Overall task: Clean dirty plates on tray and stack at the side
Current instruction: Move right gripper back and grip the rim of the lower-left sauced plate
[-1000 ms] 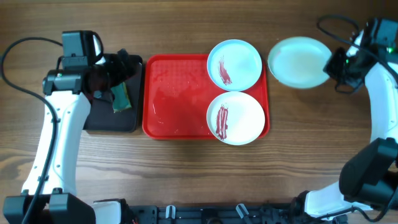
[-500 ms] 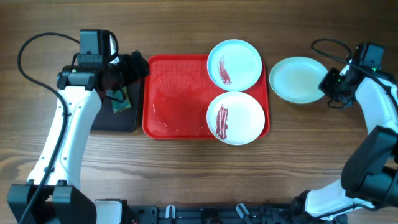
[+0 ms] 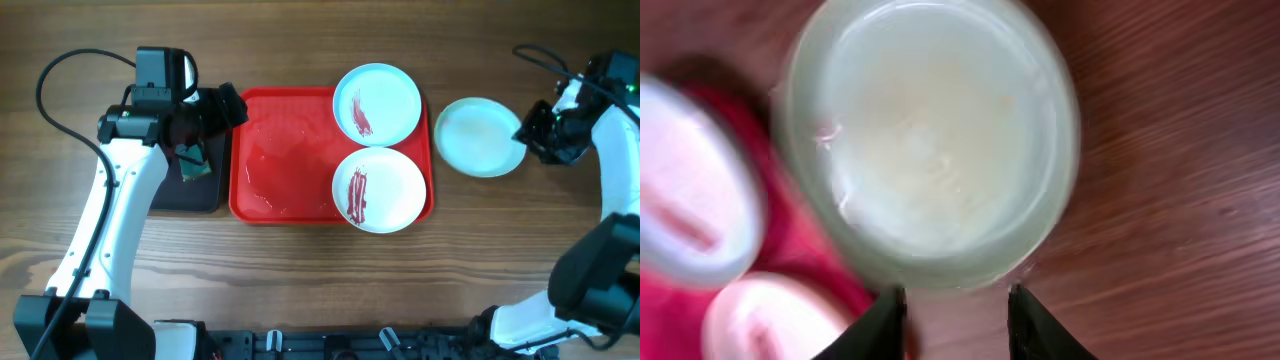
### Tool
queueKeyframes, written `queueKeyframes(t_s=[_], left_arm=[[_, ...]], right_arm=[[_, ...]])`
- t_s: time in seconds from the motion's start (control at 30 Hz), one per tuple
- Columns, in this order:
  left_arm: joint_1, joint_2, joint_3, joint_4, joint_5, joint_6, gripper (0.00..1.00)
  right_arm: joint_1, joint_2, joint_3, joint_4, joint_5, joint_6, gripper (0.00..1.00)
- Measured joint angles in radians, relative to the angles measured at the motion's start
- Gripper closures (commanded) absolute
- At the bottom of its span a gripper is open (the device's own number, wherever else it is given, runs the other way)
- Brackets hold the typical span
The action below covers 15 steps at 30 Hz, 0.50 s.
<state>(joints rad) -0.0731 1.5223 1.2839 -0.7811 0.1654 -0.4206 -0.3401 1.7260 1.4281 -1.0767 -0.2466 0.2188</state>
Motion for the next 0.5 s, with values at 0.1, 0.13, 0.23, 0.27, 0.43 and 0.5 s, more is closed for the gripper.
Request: queueKeyframes(t_s=[0.1, 0.13, 0.23, 0.27, 0.43, 0.5], left_arm=[[0.000, 0.000, 0.000, 0.000, 0.000, 0.000, 0.00], [0.000, 0.000, 0.000, 0.000, 0.000, 0.000, 0.00], [0.000, 0.000, 0.000, 0.000, 0.000, 0.000, 0.00], [0.000, 0.000, 0.000, 0.000, 0.000, 0.000, 0.00], [0.000, 0.000, 0.000, 0.000, 0.000, 0.000, 0.00], [0.000, 0.000, 0.000, 0.000, 0.000, 0.000, 0.00]], right_arm=[[0.056, -0.040, 0.008, -0.077, -0.064, -0.024, 0.67], [0.083, -0.045, 0.009, -0.097, -0.080, -0.035, 0.66], [0.159, -0.046, 0.000, -0.110, -0.111, -0.049, 0.67], [0.180, -0.046, -0.006, -0.109, -0.116, -0.053, 0.67], [0.279, -0.046, -0.089, -0.072, -0.106, -0.044, 0.67], [0.316, -0.046, -0.148, -0.026, -0.089, -0.036, 0.67]])
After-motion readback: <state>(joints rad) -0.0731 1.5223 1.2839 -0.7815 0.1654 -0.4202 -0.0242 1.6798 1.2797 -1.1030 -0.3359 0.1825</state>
